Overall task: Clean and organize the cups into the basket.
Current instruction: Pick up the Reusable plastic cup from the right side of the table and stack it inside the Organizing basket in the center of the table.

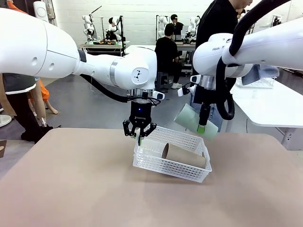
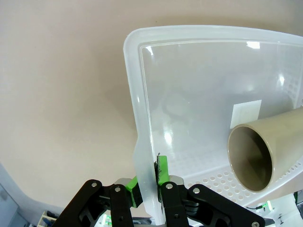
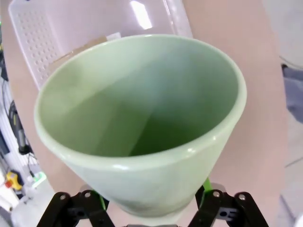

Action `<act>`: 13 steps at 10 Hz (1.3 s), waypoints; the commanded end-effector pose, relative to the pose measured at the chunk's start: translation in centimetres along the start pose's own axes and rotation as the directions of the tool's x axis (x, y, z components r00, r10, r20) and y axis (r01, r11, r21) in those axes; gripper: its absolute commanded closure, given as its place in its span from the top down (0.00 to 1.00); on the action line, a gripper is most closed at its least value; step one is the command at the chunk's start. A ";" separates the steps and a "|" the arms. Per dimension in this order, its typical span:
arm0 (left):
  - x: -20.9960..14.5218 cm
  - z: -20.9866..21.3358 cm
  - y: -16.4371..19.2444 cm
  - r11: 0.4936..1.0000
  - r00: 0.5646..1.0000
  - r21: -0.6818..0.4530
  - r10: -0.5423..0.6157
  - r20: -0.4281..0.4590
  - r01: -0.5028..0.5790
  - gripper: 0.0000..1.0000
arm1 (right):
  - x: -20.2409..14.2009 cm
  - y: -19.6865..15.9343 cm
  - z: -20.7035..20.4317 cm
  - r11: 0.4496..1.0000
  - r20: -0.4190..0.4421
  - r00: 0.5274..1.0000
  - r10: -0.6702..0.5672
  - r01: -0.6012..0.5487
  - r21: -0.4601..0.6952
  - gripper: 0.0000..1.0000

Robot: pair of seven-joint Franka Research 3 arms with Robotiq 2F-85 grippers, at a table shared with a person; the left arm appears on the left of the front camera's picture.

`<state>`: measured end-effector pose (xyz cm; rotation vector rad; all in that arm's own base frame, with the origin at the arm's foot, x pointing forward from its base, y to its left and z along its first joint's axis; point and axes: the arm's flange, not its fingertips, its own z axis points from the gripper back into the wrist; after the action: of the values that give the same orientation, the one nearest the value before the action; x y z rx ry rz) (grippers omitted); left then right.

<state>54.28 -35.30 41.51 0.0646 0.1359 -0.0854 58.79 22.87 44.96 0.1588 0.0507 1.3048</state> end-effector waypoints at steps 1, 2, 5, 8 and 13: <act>-0.1 0.1 0.1 1.000 1.000 0.000 0.000 0.001 0.000 0.00 | 1.3 -1.4 -0.7 0.994 -0.002 0.996 0.089 -0.088 0.061 0.82; -0.1 0.1 0.1 1.000 1.000 0.000 0.000 0.001 0.000 0.00 | 1.9 -1.5 -1.4 0.989 0.011 0.993 0.120 -0.120 0.081 0.82; -0.1 0.1 0.1 1.000 1.000 0.000 0.000 0.001 0.000 0.00 | 2.8 -1.5 -3.5 0.970 0.047 0.984 0.170 -0.176 0.165 0.82; -0.1 0.1 0.1 1.000 1.000 0.000 0.000 0.001 0.000 0.00 | 3.2 -0.6 -5.7 0.958 0.052 0.982 0.181 -0.188 0.214 0.82; -0.1 0.1 0.1 1.000 1.000 0.000 0.000 0.001 0.000 0.00 | 2.3 -1.8 -7.6 0.959 0.059 0.981 0.186 -0.194 0.205 0.82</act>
<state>54.28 -35.30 41.51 0.0647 0.1359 -0.0853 59.67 25.69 38.07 0.3720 0.1621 1.4620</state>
